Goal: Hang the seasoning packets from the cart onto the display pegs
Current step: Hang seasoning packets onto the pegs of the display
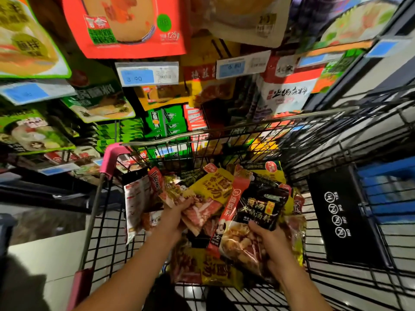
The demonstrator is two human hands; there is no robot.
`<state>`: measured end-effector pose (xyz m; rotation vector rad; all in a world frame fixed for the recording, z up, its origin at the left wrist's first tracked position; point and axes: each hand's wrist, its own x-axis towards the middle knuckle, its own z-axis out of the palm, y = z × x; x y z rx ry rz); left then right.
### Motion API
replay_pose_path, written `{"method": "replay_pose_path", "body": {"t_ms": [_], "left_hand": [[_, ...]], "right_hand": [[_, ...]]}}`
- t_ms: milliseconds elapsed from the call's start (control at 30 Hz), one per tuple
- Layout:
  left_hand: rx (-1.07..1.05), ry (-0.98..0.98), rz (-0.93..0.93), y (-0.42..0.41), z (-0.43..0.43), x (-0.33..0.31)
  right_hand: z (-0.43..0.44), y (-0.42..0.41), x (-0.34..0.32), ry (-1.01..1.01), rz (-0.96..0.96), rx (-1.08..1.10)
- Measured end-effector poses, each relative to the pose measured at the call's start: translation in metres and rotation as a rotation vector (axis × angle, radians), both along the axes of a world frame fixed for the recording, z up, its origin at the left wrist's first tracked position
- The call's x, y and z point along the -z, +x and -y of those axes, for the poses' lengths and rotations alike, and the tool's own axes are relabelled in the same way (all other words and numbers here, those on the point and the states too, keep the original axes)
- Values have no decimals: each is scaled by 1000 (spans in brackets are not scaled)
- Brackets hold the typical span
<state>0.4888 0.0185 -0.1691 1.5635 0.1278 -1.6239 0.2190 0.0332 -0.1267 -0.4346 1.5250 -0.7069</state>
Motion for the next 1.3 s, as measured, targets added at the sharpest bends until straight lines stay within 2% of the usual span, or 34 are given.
{"method": "replay_pose_path", "body": {"t_ms": [233, 433, 533, 600, 700, 867, 967, 1033, 1067, 1133, 1200, 1300], "left_hand": [[-54, -139, 25, -17, -24, -31], [69, -270, 126, -41, -34, -67], [97, -256, 270, -54, -36, -83], [121, -245, 330, -58, -36, -88], [198, -240, 382, -61, -39, -87], [250, -179, 411, -61, -53, -81], [341, -165, 421, -35, -51, -79], [283, -133, 420, -4, -49, -71], [207, -101, 485, 14, -48, -64], [155, 9, 777, 50, -47, -45], [268, 168, 990, 74, -43, -28], [406, 204, 1102, 84, -30, -12]], "right_hand": [[-1, -3, 10, 27, -78, 224], [7, 10, -7, 27, 43, 149], [6, 19, -7, 27, -19, 109], [4, 15, 10, 17, -7, 113], [9, 23, -5, -44, 44, 106], [22, 42, -26, -223, 56, -36], [29, 45, -24, -226, 53, -25], [33, 44, -21, -222, 75, -23], [35, 44, -21, -224, 77, -34], [38, 43, -20, -207, 77, -68], [38, 41, -19, -188, 67, -98], [35, 37, -17, -172, 31, -120]]}}
